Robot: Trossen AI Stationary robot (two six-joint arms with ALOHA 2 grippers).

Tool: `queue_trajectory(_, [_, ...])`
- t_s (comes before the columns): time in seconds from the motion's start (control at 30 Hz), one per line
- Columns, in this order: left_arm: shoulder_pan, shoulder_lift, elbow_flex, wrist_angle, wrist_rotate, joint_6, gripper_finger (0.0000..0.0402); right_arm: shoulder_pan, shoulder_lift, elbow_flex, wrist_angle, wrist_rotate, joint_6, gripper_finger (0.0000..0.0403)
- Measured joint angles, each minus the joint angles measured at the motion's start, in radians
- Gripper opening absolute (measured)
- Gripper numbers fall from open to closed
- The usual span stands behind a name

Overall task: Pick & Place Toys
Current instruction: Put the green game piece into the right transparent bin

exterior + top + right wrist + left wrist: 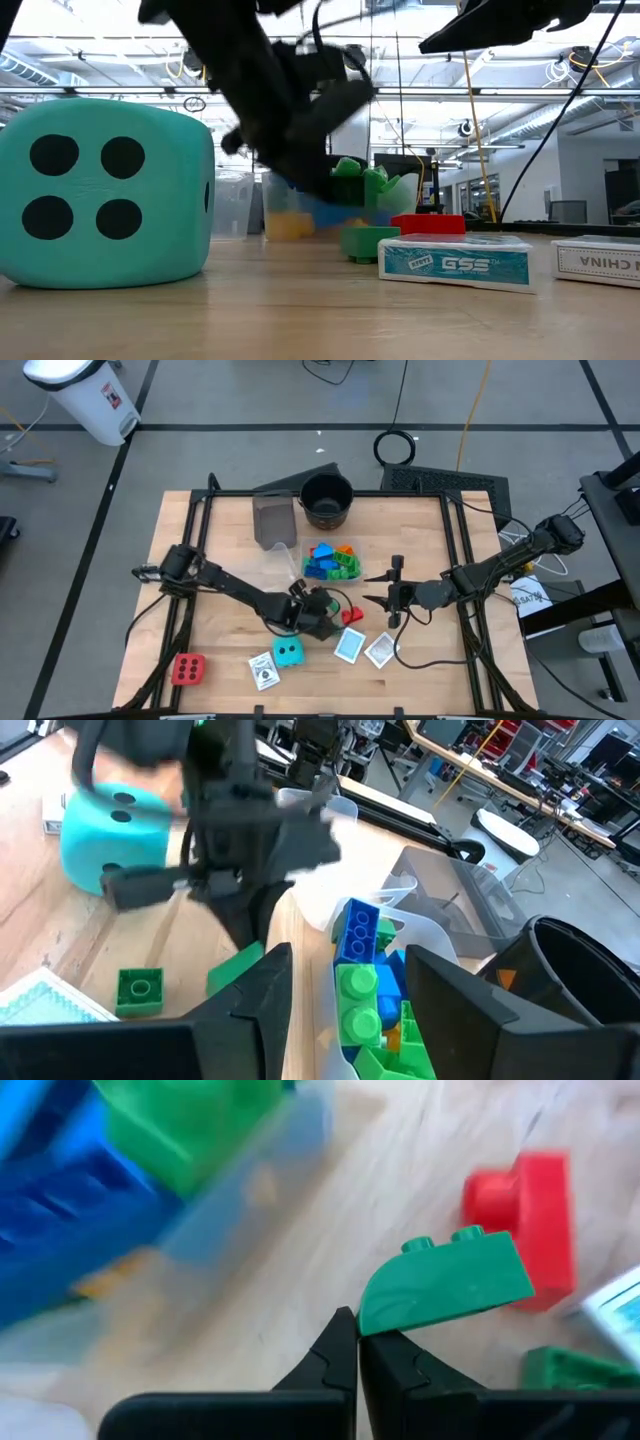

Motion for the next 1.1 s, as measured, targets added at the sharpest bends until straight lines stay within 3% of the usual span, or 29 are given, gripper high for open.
queue_trajectory(0.4, [0.065,-0.255,0.0,-0.106,-0.16,0.127,0.0,0.0,0.0,0.0,0.002,0.0,0.0,0.0164])
queue_trajectory(0.7, [0.246,-0.236,0.0,-0.153,0.052,0.104,0.001,0.0,0.0,0.0,-0.002,0.0,0.0,0.0164])
queue_trajectory(0.83, [0.295,-0.225,0.0,-0.142,0.146,0.117,0.0059,0.0,0.0,0.0,-0.012,0.0,0.0,0.0164])
queue_trajectory(0.97, [0.317,-0.225,0.0,-0.145,0.164,0.139,0.0131,0.0,0.0,0.0,-0.033,-0.001,0.0,0.0164])
queue_trajectory(1.1, [0.318,-0.235,0.001,-0.138,0.174,0.174,0.0196,0.0,0.0,0.0,-0.049,-0.087,0.022,0.0164])
